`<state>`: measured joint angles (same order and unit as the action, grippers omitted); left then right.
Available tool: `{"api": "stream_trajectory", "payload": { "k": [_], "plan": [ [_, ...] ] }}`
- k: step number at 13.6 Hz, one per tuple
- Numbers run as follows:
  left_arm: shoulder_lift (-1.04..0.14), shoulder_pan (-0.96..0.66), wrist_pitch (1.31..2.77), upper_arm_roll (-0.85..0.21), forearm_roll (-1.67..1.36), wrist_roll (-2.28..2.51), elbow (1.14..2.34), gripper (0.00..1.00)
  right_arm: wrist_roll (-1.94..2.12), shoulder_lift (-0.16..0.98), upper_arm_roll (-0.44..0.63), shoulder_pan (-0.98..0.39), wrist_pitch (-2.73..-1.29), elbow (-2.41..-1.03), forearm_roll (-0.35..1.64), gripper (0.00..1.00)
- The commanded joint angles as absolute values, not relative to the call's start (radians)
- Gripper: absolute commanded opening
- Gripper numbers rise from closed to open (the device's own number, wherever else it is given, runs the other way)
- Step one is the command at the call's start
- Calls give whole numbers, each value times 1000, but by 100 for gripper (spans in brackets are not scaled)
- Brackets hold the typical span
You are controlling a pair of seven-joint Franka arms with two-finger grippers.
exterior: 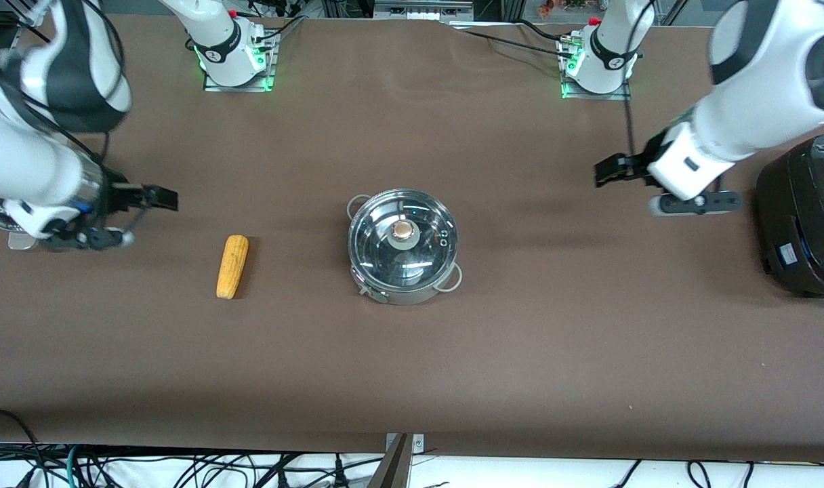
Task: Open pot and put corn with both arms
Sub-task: 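Reach the right gripper to the corn while the left gripper reaches the lid knob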
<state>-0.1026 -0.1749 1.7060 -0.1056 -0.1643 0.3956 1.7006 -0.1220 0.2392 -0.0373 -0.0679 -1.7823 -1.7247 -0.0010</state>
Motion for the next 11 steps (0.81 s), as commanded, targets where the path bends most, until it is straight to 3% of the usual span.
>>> {"api": "stream_trajectory", "payload": {
  "k": [1, 6, 9, 11],
  "plan": [
    [-193, -205, 1819, -221, -178, 561, 1671, 100, -233, 280, -37, -95, -1937, -1808, 9, 100],
    [-429, -403, 1894, -186, -172, 794, 1438, 100, -405, 429, -37, -100, -2127, -1818, 9, 100],
    [-590, -607, 1902, -51, -134, 914, 1264, 100, -491, 474, -35, -144, -2308, -1899, -3, 100],
    [-671, -685, 1902, 6, -133, 937, 1180, 99, -503, 501, -28, -156, -2352, -1908, -24, 100]
  ]
}}
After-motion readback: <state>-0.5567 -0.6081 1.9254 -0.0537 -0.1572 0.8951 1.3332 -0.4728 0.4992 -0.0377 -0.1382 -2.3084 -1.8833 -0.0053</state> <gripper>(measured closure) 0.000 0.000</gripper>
